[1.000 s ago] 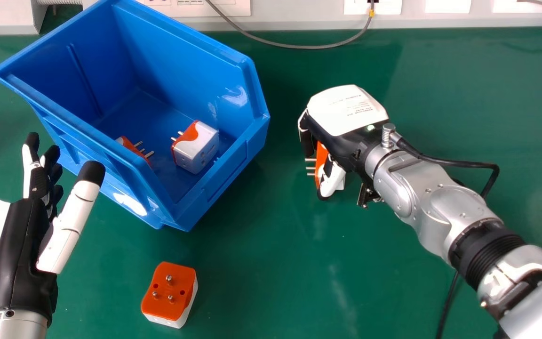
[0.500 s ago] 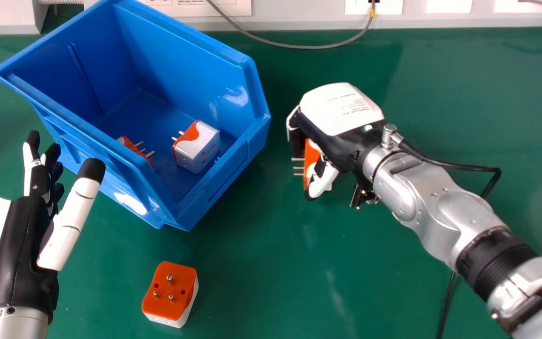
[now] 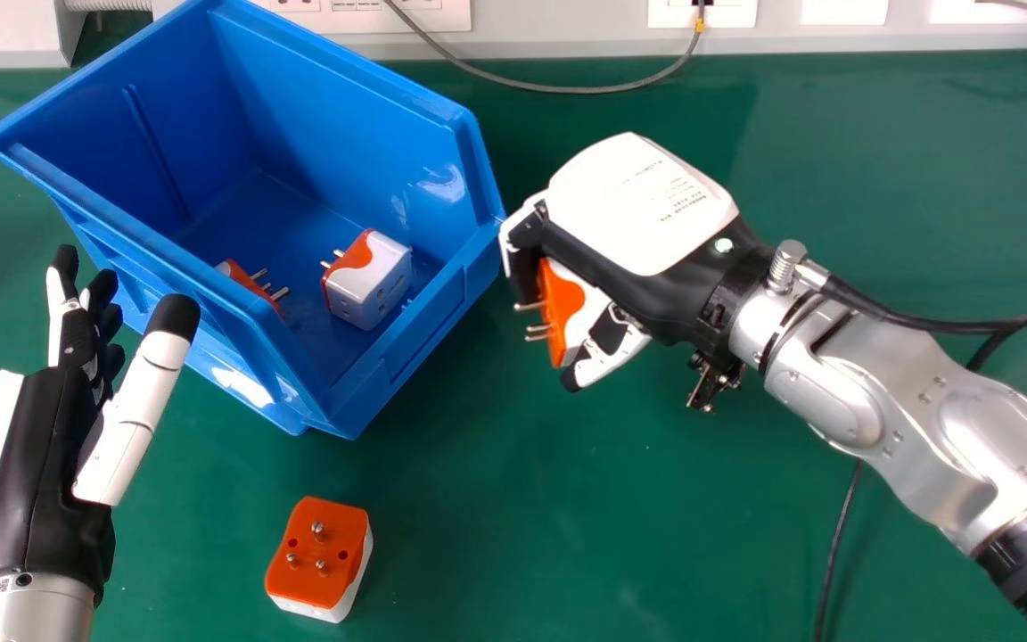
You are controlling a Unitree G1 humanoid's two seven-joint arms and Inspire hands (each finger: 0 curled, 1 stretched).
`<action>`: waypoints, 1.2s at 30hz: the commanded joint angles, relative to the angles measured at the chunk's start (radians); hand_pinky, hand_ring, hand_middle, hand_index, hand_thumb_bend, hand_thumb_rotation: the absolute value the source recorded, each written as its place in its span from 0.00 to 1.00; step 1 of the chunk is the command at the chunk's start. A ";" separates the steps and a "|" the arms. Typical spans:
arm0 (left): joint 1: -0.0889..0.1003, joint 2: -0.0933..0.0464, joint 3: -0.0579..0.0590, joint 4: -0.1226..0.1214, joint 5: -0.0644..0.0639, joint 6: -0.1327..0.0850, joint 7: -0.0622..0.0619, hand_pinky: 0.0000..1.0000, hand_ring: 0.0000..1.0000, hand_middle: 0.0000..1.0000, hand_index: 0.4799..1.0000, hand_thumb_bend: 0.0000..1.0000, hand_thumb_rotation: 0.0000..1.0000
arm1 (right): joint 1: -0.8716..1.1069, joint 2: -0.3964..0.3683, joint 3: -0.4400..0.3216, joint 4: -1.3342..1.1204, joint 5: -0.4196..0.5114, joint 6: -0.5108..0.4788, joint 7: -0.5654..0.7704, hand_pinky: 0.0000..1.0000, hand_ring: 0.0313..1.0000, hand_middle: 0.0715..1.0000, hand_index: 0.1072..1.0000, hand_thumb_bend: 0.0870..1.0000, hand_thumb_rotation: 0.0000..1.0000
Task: Pick all objects and put in blue box
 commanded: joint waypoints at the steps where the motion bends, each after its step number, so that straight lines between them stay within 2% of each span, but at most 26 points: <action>1: -0.010 0.011 0.006 -0.006 0.004 -0.015 0.004 1.00 1.00 1.00 1.00 0.78 0.82 | 0.004 0.014 -0.041 -0.069 0.043 0.004 0.026 0.36 0.41 0.46 0.40 0.45 0.00; 7: -0.016 0.013 0.007 0.001 0.004 -0.015 0.003 1.00 1.00 1.00 1.00 0.78 0.81 | 0.016 0.062 -0.063 -0.161 0.035 0.040 0.053 0.35 0.41 0.46 0.42 0.45 0.00; 12: -0.023 0.013 0.005 0.010 0.009 -0.017 0.006 1.00 1.00 1.00 1.00 0.79 0.81 | -0.016 0.110 -0.067 -0.159 0.047 0.039 0.068 0.35 0.40 0.46 0.43 0.45 0.00; 22: -0.014 0.004 -0.003 0.000 0.025 -0.022 0.009 1.00 1.00 1.00 1.00 0.78 0.81 | -0.148 0.215 -0.057 -0.042 0.086 -0.008 0.068 0.34 0.41 0.47 0.44 0.45 0.00; 30: -0.010 -0.002 -0.006 -0.007 0.022 -0.017 0.009 1.00 1.00 1.00 1.00 0.80 0.82 | -0.288 0.299 -0.026 0.116 0.026 0.007 0.041 0.34 0.41 0.47 0.46 0.45 0.00; 36: -0.002 -0.007 -0.009 -0.016 0.020 -0.018 0.010 1.00 1.00 1.00 1.00 0.80 0.82 | -0.410 0.365 0.021 0.296 -0.051 0.026 -0.052 0.33 0.41 0.47 0.46 0.45 0.00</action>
